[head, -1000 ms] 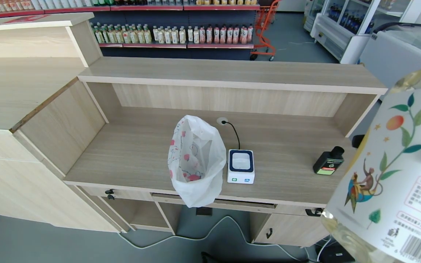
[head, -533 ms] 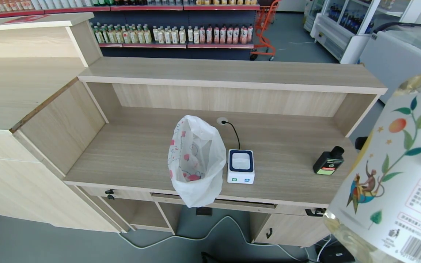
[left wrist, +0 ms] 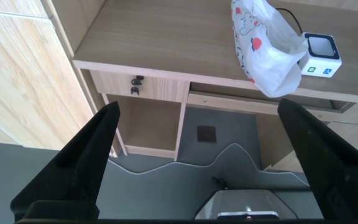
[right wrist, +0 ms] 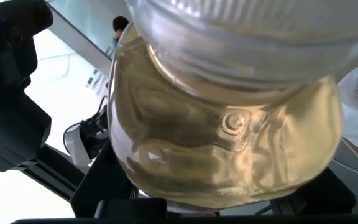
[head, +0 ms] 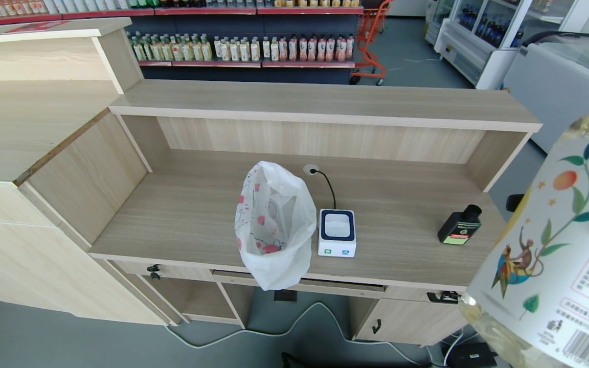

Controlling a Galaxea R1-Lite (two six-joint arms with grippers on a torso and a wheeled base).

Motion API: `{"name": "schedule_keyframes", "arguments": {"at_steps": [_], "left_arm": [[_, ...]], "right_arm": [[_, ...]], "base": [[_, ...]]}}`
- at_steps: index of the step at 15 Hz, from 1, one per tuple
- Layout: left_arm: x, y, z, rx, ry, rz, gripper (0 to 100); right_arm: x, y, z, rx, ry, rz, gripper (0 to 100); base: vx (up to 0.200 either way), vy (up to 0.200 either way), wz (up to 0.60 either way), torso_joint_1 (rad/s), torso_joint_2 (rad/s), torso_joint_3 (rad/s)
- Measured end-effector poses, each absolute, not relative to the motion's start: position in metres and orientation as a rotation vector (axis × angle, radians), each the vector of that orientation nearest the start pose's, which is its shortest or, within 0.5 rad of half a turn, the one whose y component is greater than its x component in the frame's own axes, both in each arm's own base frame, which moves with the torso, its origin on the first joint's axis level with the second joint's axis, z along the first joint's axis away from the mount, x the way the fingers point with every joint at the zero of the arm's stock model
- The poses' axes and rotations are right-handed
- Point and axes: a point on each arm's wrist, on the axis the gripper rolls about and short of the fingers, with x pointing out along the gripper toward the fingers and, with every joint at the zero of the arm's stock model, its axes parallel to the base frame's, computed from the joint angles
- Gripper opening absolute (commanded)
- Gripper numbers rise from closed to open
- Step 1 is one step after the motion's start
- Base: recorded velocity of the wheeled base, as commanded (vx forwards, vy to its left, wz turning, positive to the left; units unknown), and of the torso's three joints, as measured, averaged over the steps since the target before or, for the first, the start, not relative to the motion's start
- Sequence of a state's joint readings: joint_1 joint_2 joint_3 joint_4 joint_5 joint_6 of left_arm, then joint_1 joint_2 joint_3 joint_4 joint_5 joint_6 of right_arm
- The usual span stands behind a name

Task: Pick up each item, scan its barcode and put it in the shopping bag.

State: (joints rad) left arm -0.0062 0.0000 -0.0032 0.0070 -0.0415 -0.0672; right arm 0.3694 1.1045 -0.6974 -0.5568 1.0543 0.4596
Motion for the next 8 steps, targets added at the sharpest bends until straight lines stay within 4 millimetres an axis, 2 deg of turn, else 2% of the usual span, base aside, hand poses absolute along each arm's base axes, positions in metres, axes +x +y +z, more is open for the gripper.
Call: {"name": "schedule_keyframes", "arguments": {"at_steps": [3,4,6,8], "left_arm": [[-0.023,-0.001,0.076,-0.067,0.005,-0.048,100],[-0.023,-0.001,0.076,-0.067,0.005,-0.048,100],[-0.023,-0.001,0.076,-0.067,0.006,-0.047,100],[-0.023,-0.001,0.076,-0.067,0.005,-0.047,100]], "right_arm": [[0.133,0.068,0.276,0.256,0.114,1.360,0],[0.141,0.066,0.272,0.155,0.042,1.310,0],[0.166,0.059,0.258,-0.081,-0.070,1.167,0],[0.199,0.041,0.242,-0.300,-0.112,0.985,0]], "base": [[0.000,0.000,0.00,0.000,0.00,0.000],[0.000,0.000,0.00,0.000,0.00,0.000],[0.000,0.000,0.00,0.000,0.00,0.000],[0.000,0.000,0.00,0.000,0.00,0.000]]}}
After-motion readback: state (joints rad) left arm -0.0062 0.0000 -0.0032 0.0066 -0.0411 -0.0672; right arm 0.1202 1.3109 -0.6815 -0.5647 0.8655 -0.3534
